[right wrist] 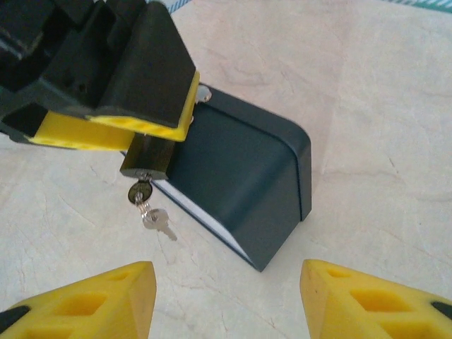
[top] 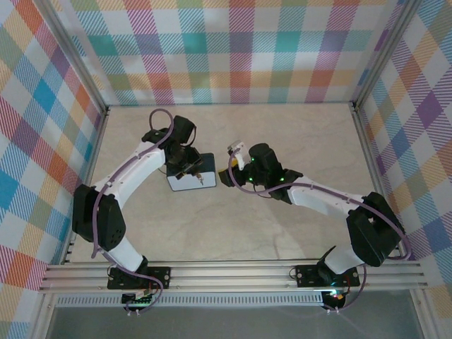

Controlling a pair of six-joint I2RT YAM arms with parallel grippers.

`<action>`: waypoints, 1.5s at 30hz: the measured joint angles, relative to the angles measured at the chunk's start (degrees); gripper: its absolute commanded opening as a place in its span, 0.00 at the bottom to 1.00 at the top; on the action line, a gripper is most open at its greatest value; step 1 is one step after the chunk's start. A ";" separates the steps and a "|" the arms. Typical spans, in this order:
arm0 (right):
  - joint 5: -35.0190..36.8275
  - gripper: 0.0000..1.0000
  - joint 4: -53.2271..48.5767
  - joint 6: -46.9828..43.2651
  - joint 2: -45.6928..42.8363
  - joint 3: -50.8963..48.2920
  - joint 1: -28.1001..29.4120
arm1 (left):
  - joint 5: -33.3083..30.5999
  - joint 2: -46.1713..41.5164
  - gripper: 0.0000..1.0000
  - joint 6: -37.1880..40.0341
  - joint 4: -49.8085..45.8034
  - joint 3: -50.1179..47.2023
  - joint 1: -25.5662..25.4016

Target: Unlock a padlock with a key

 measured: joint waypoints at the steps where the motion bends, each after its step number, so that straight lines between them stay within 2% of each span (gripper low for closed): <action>1: -0.02 0.55 0.00 0.02 0.00 -0.17 0.00 | -0.02 0.20 0.60 -0.09 -0.02 0.20 -0.15; 8: -0.31 0.55 0.04 0.07 0.00 -0.33 0.00 | -1.33 0.57 0.64 -1.73 -2.49 1.75 -1.70; 27: -0.42 0.55 2.82 1.33 -0.07 -2.49 -0.04 | -2.40 3.19 0.62 -6.73 -6.16 5.35 -4.52; 40: -0.46 0.55 3.52 1.55 -2.84 -6.05 -0.50 | -4.57 6.38 0.49 -8.68 -6.47 6.49 -4.66; 45: -1.79 0.55 3.50 1.55 -3.32 -6.54 -0.50 | -4.87 6.49 0.40 -8.81 -6.75 7.23 -4.66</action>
